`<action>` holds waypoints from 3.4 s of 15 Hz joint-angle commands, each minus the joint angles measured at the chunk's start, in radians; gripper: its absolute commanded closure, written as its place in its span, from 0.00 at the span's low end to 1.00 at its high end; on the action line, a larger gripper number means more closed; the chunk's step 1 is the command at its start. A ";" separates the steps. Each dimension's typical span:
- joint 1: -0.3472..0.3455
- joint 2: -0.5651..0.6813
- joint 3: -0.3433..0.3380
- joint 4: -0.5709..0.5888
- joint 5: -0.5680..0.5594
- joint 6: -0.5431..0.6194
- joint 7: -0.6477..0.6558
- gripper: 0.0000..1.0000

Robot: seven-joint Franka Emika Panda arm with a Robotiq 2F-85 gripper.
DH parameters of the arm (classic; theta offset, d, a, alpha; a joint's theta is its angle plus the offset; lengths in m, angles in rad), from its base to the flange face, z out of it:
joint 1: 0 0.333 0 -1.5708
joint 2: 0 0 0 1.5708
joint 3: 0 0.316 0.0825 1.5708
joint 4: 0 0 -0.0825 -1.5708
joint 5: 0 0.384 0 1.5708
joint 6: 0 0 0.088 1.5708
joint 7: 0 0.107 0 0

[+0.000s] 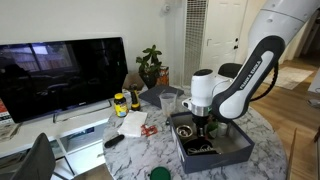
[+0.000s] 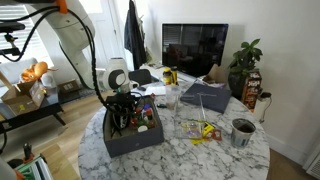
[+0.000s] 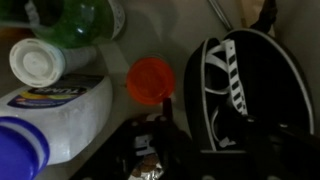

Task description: Put the spectacle case in the clear container

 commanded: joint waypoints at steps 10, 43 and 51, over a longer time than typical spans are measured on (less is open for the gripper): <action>-0.045 -0.250 0.028 -0.056 0.004 -0.214 -0.035 0.99; -0.279 -0.263 -0.357 0.173 -0.714 0.269 0.592 0.99; -0.213 -0.110 -0.403 0.181 -1.060 0.238 0.979 0.99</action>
